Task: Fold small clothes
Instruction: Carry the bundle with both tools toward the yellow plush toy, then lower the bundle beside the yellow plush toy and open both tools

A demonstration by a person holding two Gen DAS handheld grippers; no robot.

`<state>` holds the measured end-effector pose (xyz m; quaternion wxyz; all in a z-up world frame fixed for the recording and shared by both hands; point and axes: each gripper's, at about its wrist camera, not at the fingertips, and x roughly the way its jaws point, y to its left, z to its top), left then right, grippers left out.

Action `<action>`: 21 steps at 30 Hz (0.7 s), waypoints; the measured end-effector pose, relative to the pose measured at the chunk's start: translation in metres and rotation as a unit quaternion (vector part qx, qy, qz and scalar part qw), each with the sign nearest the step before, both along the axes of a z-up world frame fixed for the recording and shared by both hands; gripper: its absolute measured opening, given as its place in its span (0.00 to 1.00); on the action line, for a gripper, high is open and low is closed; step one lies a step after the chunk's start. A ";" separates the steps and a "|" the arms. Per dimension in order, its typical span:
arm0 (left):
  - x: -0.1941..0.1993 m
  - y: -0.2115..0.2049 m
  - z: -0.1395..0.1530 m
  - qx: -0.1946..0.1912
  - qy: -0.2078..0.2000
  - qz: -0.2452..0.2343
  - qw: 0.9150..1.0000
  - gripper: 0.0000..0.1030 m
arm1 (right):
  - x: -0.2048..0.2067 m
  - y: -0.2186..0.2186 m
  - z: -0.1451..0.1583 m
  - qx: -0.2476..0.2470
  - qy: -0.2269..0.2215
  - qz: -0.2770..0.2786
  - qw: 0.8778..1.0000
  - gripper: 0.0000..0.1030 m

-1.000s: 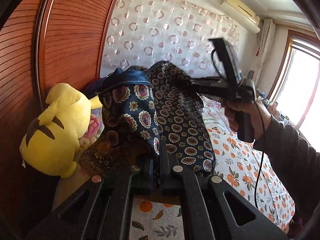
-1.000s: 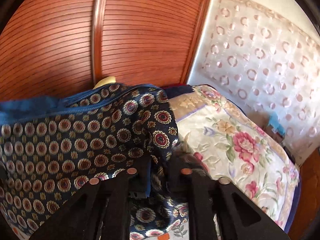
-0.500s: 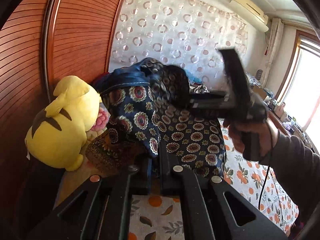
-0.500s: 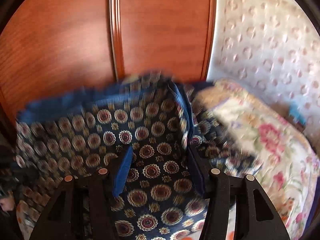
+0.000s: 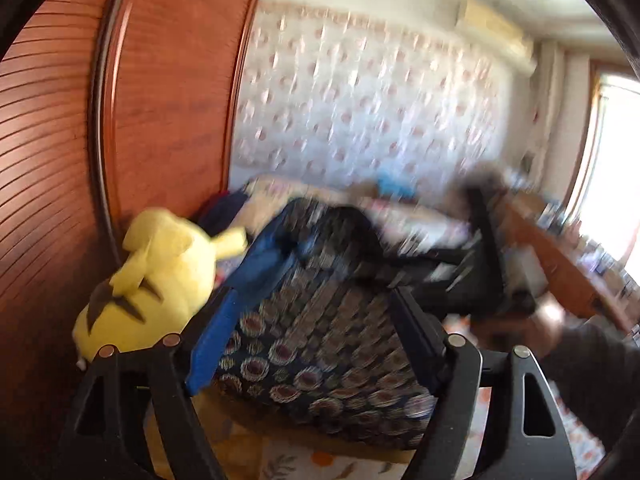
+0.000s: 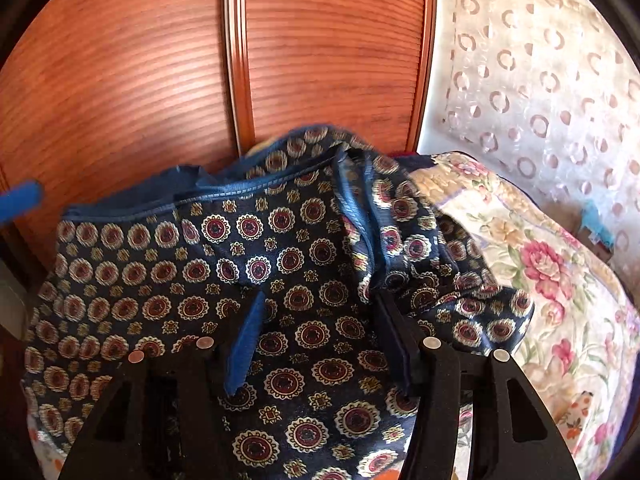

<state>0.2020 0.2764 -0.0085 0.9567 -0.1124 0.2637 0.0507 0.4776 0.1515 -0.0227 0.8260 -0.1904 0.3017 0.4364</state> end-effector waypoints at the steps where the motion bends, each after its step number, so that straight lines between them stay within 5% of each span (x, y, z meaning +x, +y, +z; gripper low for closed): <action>1: 0.005 0.000 -0.010 -0.001 0.022 -0.004 1.000 0.76 | 0.005 -0.003 0.002 0.005 0.006 -0.002 1.000 0.56; 6: 0.011 0.005 -0.053 -0.008 0.082 0.001 0.997 0.76 | 0.030 -0.003 0.008 0.022 0.021 -0.003 1.000 0.56; 14: 0.002 0.016 -0.070 -0.030 0.095 0.018 0.995 0.76 | 0.085 0.019 -0.006 0.011 0.036 -0.035 0.999 0.58; 18: 0.003 0.013 -0.070 -0.026 0.090 0.018 0.995 0.76 | 0.085 -0.007 0.014 0.048 0.018 -0.070 0.996 0.58; 21: 0.004 0.012 -0.068 -0.025 0.088 0.020 0.996 0.76 | 0.074 -0.025 0.029 0.047 -0.049 -0.107 0.992 0.58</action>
